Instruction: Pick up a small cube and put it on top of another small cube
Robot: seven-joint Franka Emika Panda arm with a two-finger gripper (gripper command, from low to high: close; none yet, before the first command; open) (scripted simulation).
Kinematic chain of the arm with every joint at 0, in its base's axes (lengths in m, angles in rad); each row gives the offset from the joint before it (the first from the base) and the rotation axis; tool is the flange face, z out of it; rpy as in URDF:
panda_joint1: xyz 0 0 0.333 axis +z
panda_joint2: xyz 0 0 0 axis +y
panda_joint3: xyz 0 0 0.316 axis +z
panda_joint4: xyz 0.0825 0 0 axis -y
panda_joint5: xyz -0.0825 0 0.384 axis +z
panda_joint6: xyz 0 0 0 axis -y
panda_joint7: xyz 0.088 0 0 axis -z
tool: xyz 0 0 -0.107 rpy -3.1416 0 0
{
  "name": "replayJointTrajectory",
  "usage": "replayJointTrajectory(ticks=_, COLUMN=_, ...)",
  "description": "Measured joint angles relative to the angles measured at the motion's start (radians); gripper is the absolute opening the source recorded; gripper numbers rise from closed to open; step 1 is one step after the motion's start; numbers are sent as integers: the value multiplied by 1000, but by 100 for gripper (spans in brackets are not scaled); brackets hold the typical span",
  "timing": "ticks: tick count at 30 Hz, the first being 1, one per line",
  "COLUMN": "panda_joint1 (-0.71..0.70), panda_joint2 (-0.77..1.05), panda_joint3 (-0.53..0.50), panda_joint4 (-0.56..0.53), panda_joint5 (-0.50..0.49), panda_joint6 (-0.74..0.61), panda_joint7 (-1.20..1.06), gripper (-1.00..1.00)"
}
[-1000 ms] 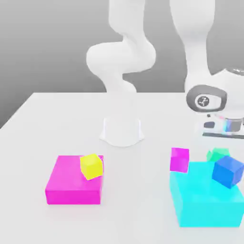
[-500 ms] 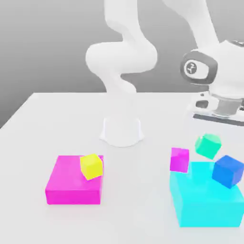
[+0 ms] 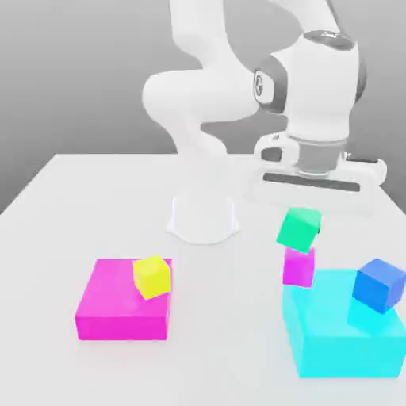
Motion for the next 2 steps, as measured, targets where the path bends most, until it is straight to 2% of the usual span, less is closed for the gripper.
replayJointTrajectory(ticks=2, panda_joint1=0, panda_joint2=0, panda_joint3=0, panda_joint4=0, panda_joint5=0, panda_joint6=0, panda_joint7=0, gripper=100)
